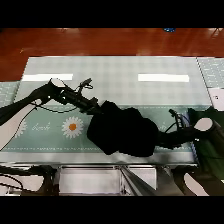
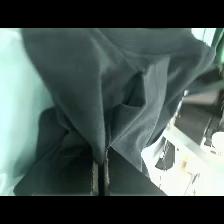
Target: Fold the shirts.
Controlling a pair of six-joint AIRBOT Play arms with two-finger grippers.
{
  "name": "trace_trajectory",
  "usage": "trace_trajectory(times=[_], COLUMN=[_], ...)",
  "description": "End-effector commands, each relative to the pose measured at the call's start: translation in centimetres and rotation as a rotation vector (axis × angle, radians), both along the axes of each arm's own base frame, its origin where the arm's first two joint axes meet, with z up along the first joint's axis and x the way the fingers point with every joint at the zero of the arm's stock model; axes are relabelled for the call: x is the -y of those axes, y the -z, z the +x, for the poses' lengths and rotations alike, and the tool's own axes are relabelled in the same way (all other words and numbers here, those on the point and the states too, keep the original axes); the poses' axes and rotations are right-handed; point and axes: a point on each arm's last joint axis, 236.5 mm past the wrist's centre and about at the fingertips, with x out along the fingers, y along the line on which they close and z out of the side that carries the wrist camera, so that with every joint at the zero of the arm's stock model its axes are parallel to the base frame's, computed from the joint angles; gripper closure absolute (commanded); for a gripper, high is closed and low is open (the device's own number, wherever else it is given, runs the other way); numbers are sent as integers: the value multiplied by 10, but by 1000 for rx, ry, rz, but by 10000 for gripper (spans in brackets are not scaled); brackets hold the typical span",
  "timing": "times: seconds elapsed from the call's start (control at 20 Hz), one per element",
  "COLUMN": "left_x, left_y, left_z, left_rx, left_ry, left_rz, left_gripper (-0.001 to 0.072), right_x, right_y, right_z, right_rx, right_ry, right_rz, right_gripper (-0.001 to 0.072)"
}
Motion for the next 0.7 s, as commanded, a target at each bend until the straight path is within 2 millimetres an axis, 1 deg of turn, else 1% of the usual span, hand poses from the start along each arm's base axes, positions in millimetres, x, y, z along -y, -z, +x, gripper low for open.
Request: trace_trajectory(times=[0.0,0.05,0.1,0.15,0.2,0.25,0.3,0.35,0.4,0.45,0.5,0.55,0.6,0.65], left_x=[-12,-12,-12,-13,-12,-11,-10,-15,-25,-37,-51,-67,-81,-95], left_y=[-1,0,0,1,0,-5,-22,-43,-71,-106,-142,-184,-225,-271], left_z=[13,14,16,17,19,26,40,58,82,105,124,142,153,159], left_rx=[15,16,20,25,27,24,38,77,147,236,333,452,564,688], left_ry=[-46,-50,-55,-60,-68,-101,-152,-202,-259,-314,-364,-413,-454,-493], left_rz=[3,5,6,8,6,-16,-67,-109,-145,-180,-205,-218,-224,-230], left_gripper=[683,683,683,682,683,683,682,683,683,683,683,683,683,683], right_x=[-24,-33,-43,-54,-68,-81,-87,-84,-74,-62,-49,-37,-28,-18], right_y=[6,7,9,11,9,0,-15,-35,-63,-99,-143,-196,-247,-298], right_z=[-3,-1,2,8,14,20,30,49,80,114,148,179,200,213], right_rx=[-22,-20,-10,9,42,89,136,193,282,384,502,633,761,884], right_ry=[-22,-17,-11,-5,-12,-49,-88,-119,-126,-108,-81,-58,-42,-36], right_rz=[26,43,60,80,114,163,194,188,166,146,131,122,110,84], right_gripper=[304,306,335,449,616,688,688,689,689,689,689,689,689,689])
